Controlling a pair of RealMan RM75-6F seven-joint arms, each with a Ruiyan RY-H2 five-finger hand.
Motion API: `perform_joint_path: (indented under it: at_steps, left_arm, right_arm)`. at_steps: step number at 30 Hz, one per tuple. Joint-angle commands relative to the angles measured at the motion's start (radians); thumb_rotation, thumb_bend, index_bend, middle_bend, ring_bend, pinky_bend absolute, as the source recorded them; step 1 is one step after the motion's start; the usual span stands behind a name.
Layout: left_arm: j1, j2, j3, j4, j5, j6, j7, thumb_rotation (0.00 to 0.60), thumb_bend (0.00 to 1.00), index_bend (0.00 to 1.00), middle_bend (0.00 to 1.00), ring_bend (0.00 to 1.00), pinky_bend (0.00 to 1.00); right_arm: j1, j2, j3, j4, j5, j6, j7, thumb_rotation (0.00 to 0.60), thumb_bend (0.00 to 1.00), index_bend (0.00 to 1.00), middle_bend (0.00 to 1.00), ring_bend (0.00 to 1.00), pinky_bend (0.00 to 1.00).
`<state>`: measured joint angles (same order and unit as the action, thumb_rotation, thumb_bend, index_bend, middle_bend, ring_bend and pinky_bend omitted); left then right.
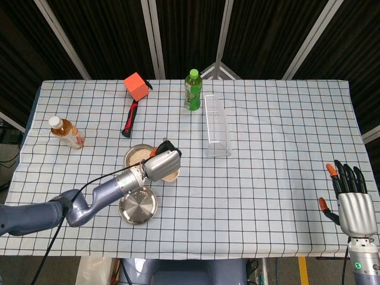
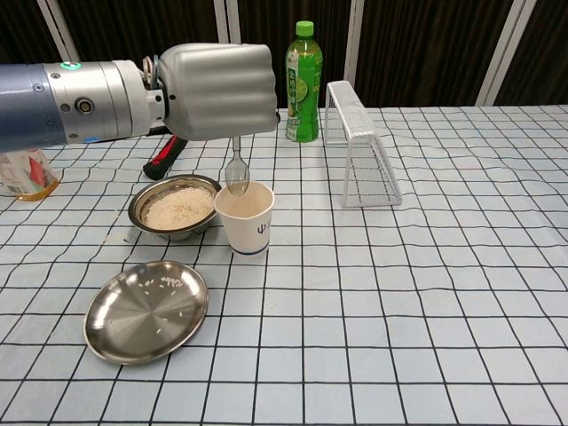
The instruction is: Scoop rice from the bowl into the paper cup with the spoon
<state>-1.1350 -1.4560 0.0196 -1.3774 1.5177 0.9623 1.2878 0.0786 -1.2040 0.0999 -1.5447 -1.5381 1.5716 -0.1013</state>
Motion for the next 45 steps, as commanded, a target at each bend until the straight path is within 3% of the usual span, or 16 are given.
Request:
perform_joint_path:
  at_steps: [1, 20, 30, 38, 45]
  left_arm:
    - [0.003, 0.001, -0.003, 0.0, 0.011, -0.005, 0.002, 0.6, 0.48, 0.61, 1.0, 0.99, 1.0]
    - [-0.015, 0.061, -0.017, -0.042, 0.096, -0.084, 0.038, 0.6, 0.48, 0.61, 1.0, 0.99, 1.0]
    - [0.008, 0.057, -0.045, -0.049, 0.084, -0.077, 0.034, 0.6, 0.48, 0.61, 1.0, 0.99, 1.0]
    - [0.088, 0.037, -0.111, -0.087, -0.062, -0.012, 0.007, 0.6, 0.48, 0.61, 1.0, 0.99, 1.0]
    - [0.19, 0.047, -0.186, -0.19, -0.277, 0.089, -0.066, 0.6, 0.48, 0.61, 1.0, 0.99, 1.0]
  right_arm:
    - [0.0, 0.0, 0.0, 0.0, -0.001, 0.0, -0.001, 0.6, 0.38, 0.0, 0.0, 0.0, 0.0]
    - [0.0, -0.001, 0.001, -0.001, -0.002, 0.003, -0.004, 0.6, 0.38, 0.0, 0.0, 0.0, 0.0]
    - [-0.001, -0.002, 0.001, -0.002, -0.002, 0.004, -0.005, 0.6, 0.38, 0.0, 0.0, 0.0, 0.0]
    - [-0.002, -0.005, 0.001, -0.001, 0.0, 0.004, -0.002, 0.6, 0.38, 0.0, 0.0, 0.0, 0.0]
    - [0.001, -0.007, -0.001, -0.001, 0.001, -0.005, 0.001, 0.6, 0.38, 0.0, 0.0, 0.0, 0.0]
